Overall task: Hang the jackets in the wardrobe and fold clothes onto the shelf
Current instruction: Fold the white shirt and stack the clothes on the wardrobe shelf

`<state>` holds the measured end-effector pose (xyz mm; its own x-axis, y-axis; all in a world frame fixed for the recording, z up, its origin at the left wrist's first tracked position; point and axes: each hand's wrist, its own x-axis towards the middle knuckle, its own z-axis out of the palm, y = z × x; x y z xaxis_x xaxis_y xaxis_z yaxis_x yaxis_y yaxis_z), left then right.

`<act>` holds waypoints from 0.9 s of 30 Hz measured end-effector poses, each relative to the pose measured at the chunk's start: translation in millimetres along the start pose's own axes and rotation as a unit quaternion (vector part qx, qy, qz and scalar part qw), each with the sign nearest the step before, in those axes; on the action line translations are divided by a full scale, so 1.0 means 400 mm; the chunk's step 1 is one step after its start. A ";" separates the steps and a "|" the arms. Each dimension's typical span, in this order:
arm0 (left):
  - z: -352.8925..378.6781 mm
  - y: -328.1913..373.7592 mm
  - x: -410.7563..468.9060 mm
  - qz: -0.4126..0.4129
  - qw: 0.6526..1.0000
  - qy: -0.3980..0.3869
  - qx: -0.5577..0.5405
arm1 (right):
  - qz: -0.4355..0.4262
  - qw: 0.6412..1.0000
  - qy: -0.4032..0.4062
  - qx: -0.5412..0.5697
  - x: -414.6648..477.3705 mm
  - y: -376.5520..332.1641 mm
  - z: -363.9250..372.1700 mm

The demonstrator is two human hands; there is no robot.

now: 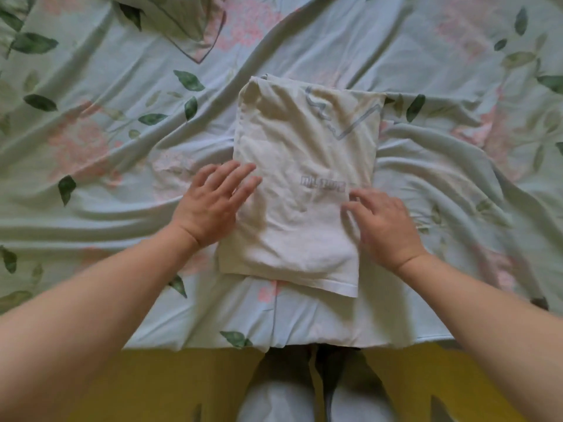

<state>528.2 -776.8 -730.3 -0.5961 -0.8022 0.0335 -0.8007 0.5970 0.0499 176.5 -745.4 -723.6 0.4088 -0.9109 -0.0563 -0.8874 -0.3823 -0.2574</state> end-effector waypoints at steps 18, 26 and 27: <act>-0.021 -0.046 0.033 0.294 0.941 -0.170 0.005 | -0.212 0.975 -0.064 -0.031 -0.095 0.035 0.082; -0.045 0.092 -0.102 0.157 0.959 -0.210 -0.106 | -0.253 0.952 -0.174 -0.009 -0.172 0.042 0.011; -0.050 0.111 -0.140 0.157 0.954 -0.225 -0.123 | -0.263 0.947 -0.187 -0.007 -0.203 0.043 -0.006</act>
<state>527.4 -705.6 -710.2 -0.8144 -0.4680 -0.3432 -0.5725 0.7448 0.3428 127.7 -678.3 -721.3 0.8390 -0.4772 -0.2616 -0.5424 -0.7717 -0.3320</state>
